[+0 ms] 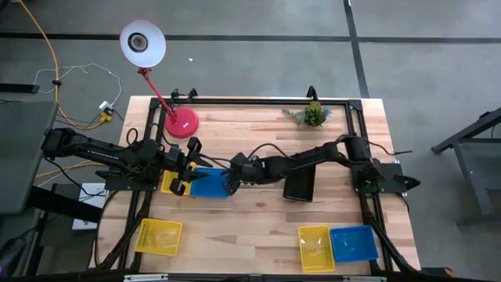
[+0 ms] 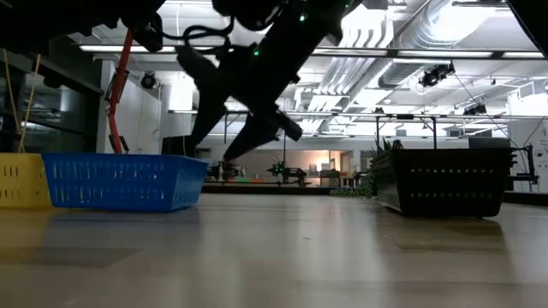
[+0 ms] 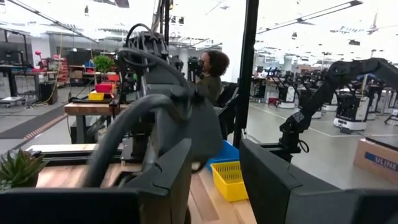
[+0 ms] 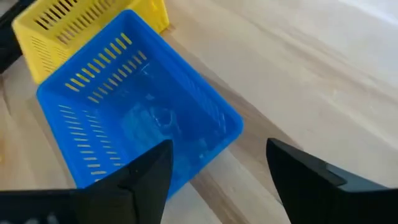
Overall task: Stack baskets by color
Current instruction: Stack the top blue basket on the bottom blue basket
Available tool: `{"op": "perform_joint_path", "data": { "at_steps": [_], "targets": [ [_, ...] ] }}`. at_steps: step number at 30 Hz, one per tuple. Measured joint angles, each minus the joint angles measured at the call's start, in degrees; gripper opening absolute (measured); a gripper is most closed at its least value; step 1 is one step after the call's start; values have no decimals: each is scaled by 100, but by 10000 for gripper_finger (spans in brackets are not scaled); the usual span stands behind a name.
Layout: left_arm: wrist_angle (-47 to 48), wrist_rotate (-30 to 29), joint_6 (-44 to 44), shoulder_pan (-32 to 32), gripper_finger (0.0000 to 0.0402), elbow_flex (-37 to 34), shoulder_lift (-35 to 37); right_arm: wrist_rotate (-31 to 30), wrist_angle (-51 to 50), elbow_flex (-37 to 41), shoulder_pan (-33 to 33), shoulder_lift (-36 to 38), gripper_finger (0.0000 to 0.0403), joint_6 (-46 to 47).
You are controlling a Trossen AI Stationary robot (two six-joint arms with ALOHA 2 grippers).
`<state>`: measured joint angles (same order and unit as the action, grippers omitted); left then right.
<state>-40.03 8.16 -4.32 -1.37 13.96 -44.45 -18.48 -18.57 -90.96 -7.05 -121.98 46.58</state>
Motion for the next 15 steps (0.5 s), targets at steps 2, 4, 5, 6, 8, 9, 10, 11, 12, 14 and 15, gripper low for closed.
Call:
{"op": "perform_joint_path", "data": {
  "at_steps": [2, 4, 5, 6, 8, 9, 10, 11, 12, 14, 15],
  "targets": [
    [-2, -2, 0, 0, 122, 0, 0, 0, 45, -17, -4, -99, 245, 114],
    [0, -2, 0, 0, 122, 0, 0, 2, 85, -15, -4, -177, 245, 242],
    [-1, -6, 0, 0, 122, 0, 1, 0, 80, -15, -6, -205, 245, 250],
    [-3, -20, 0, 0, 122, 0, 2, 2, 73, -15, -9, -239, 245, 251],
    [-3, -68, 0, 0, 122, 0, 0, 2, 78, -15, -5, -287, 245, 318],
    [-4, -95, 2, 2, 122, 0, 2, 2, 64, -13, -6, -288, 245, 361],
    [-4, -115, 2, 0, 122, 0, 2, 1, 75, -13, -5, -288, 245, 394],
    [-4, -122, 0, 0, 122, 0, 0, -3, 89, -13, -4, -286, 245, 398],
    [-4, -122, 1, 1, 122, 0, 2, -17, 87, -13, -2, -288, 245, 398],
    [-4, -133, 2, 1, 122, 0, 0, -42, 81, -11, -2, -288, 245, 398],
    [-4, -133, 0, 2, 122, 0, 2, -43, 84, -11, -4, -288, 245, 398]
  ]
}}
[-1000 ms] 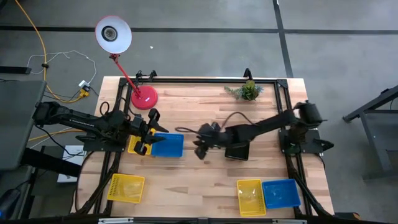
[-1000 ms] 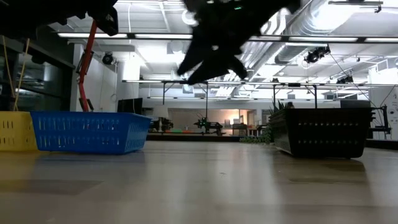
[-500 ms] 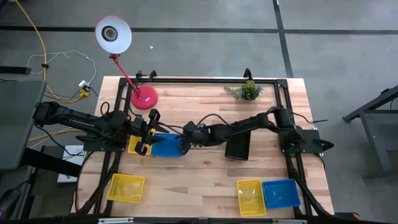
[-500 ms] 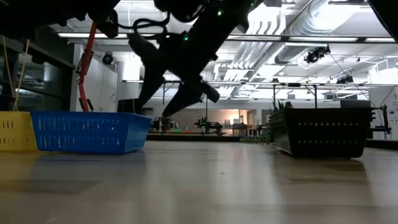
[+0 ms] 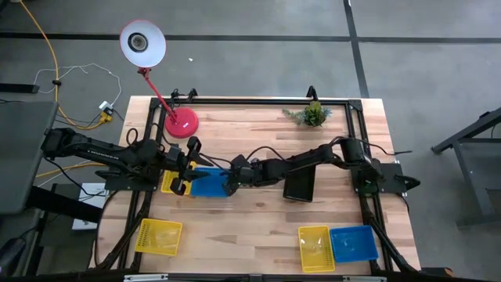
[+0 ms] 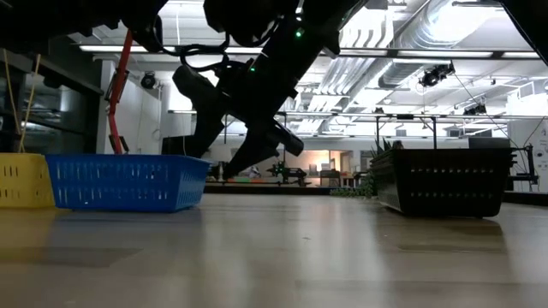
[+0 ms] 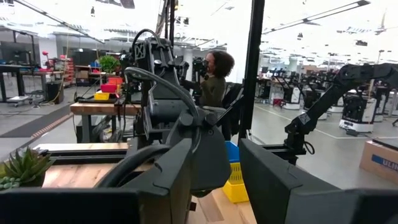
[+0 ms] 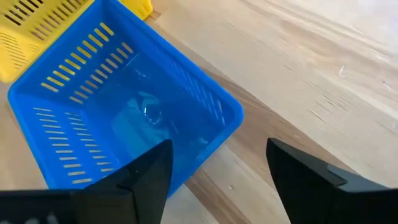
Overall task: Stack baskets by color
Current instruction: Stack the top blue basket on the bottom blue basket
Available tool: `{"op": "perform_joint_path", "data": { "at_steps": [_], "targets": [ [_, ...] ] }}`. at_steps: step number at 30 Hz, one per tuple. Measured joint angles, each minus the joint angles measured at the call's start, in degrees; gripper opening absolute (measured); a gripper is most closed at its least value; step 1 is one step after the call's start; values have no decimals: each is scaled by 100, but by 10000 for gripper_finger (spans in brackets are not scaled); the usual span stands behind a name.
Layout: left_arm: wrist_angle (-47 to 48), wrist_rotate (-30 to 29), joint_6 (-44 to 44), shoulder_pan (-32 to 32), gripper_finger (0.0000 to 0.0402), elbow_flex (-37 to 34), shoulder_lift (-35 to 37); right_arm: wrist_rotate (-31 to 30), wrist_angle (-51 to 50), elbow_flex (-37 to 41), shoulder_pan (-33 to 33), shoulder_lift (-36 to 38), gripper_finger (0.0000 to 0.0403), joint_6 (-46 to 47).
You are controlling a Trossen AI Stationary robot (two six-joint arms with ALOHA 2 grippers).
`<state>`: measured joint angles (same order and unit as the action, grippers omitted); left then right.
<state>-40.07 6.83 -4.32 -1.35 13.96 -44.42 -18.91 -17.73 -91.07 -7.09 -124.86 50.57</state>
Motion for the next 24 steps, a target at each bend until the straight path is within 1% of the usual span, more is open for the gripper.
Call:
{"op": "perform_joint_path", "data": {
  "at_steps": [6, 10, 13, 16, 22, 24],
  "targets": [
    [-1, 0, 1, 0, 122, 0, -1, 58, -5, 0, 0, -24, 242, -5],
    [-1, 1, 0, 1, 122, 0, -1, 39, -41, 0, 0, -24, 218, -155],
    [-2, 2, 2, -1, 122, 0, 0, 43, -47, 0, 0, -26, 181, -229],
    [-2, 0, 2, -1, 122, 0, -2, 101, -120, 0, 0, -26, 135, -325],
    [-2, 1, 0, -1, 122, 0, 0, 143, -686, 2, 0, -26, 31, -708],
    [-2, 0, 1, -2, 122, 0, -2, 137, -903, 0, 0, -15, 11, -860]
  ]
}}
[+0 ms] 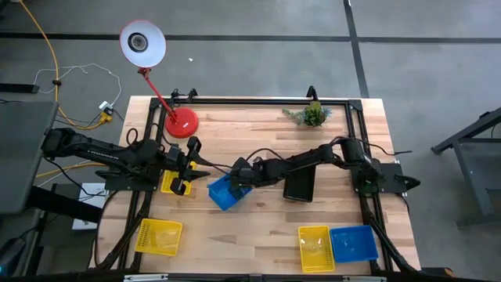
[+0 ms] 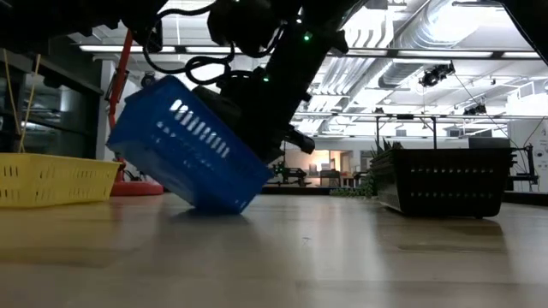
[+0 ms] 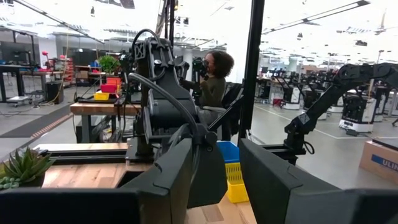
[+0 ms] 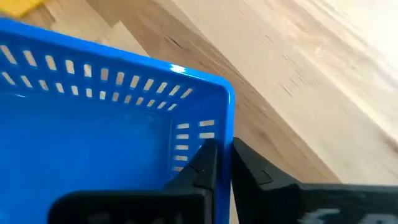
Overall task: Stack baskets by color
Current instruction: Stack the top blue basket on the bottom blue basket
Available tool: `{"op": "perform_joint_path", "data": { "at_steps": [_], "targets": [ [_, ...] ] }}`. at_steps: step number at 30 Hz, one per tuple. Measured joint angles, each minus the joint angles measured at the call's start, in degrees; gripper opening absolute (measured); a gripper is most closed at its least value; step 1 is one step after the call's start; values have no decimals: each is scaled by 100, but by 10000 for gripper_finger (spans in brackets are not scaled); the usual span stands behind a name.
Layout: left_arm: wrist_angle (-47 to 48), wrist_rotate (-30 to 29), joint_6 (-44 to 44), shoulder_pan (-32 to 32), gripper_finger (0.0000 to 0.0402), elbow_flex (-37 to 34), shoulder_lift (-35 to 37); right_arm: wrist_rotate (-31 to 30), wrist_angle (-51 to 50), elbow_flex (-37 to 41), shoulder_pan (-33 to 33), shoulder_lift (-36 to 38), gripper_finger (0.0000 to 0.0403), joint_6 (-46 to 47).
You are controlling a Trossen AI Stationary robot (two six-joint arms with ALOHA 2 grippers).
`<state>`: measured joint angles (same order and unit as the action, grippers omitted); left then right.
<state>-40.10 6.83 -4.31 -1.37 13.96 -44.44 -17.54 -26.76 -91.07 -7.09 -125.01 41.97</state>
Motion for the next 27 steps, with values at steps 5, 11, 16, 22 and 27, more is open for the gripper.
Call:
{"op": "perform_joint_path", "data": {
  "at_steps": [5, 11, 16, 22, 27],
  "targets": [
    [2, 0, 0, 1, 122, 0, 1, -53, -843, -11, -4, 145, 13, -192],
    [4, 1, -1, 0, 122, 0, 0, -436, -1903, 25, -53, 642, 3, -260],
    [41, 2, -3, 0, 122, 0, 0, -1039, -2483, 18, -272, 1243, 1, -217],
    [37, 2, -5, 2, 122, 0, 1, -1365, -2969, 13, -665, 1977, 1, -197],
    [26, 1, -3, 2, 122, 0, 1, -1370, -3449, 13, -1020, 2616, 0, -169]
  ]
}}
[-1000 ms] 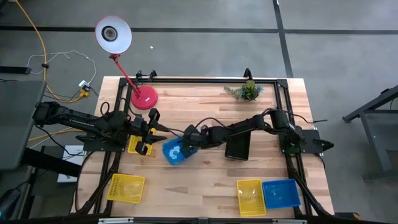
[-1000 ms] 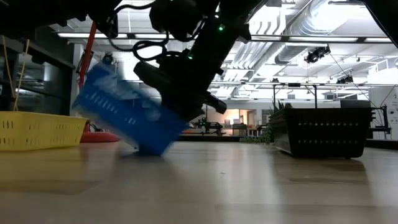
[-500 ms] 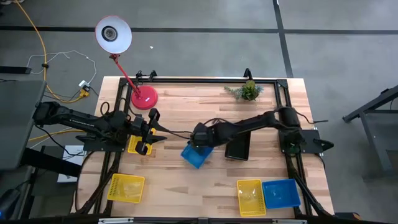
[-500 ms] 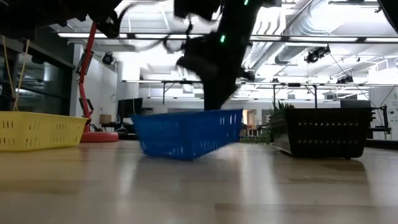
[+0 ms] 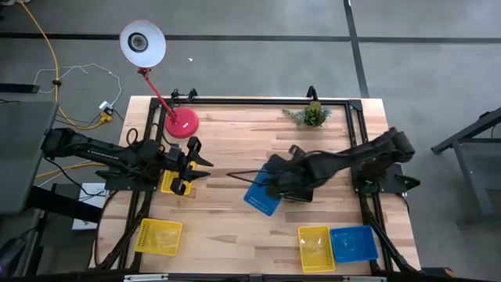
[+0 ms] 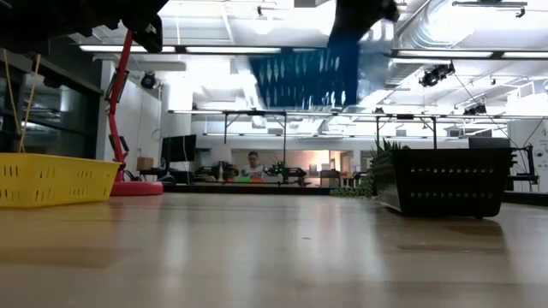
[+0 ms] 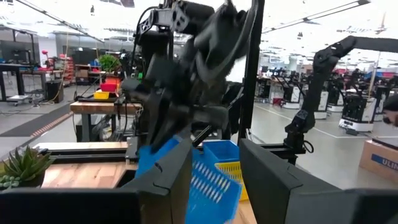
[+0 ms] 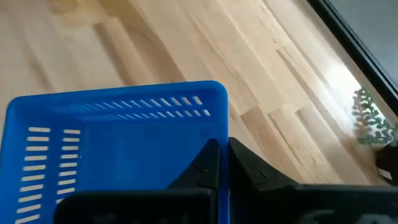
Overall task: Stack baskets by color
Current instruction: Stack the top blue basket on the bottom blue basket
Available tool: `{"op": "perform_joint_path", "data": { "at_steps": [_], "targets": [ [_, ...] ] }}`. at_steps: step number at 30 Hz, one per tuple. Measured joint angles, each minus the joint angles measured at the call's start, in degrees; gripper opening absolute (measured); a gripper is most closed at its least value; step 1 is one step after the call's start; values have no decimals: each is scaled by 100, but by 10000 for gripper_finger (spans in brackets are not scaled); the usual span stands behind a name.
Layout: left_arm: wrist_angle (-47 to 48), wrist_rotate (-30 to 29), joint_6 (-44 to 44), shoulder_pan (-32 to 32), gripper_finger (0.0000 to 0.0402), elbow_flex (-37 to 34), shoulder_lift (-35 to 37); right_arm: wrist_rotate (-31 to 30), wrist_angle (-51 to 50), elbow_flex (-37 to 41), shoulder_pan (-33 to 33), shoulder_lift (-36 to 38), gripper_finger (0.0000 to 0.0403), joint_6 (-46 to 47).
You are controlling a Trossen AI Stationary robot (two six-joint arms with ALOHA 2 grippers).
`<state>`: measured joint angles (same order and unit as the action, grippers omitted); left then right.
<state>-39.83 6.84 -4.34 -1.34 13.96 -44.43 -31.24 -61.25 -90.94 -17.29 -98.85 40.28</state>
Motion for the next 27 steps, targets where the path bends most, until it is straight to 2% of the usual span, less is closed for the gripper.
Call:
{"op": "perform_joint_path", "data": {
  "at_steps": [4, 6, 14, 21, 27],
  "targets": [
    [-23, -1, 0, -1, 122, 0, 0, 64, -132, 0, -293, 487, 0, -24],
    [-25, -1, 0, 0, 122, 0, -1, 327, -132, 0, -440, 734, 0, -70],
    [-28, -1, 0, -2, 122, 0, 1, 2202, -565, -7, -1091, 1267, 0, 211],
    [-28, -1, 0, 0, 122, 0, -1, 2217, -1222, -7, -1739, 1262, 0, 2671],
    [-28, 1, 0, 0, 122, 0, -1, 1915, -1887, -7, -2711, 1229, 0, 4846]
  ]
}}
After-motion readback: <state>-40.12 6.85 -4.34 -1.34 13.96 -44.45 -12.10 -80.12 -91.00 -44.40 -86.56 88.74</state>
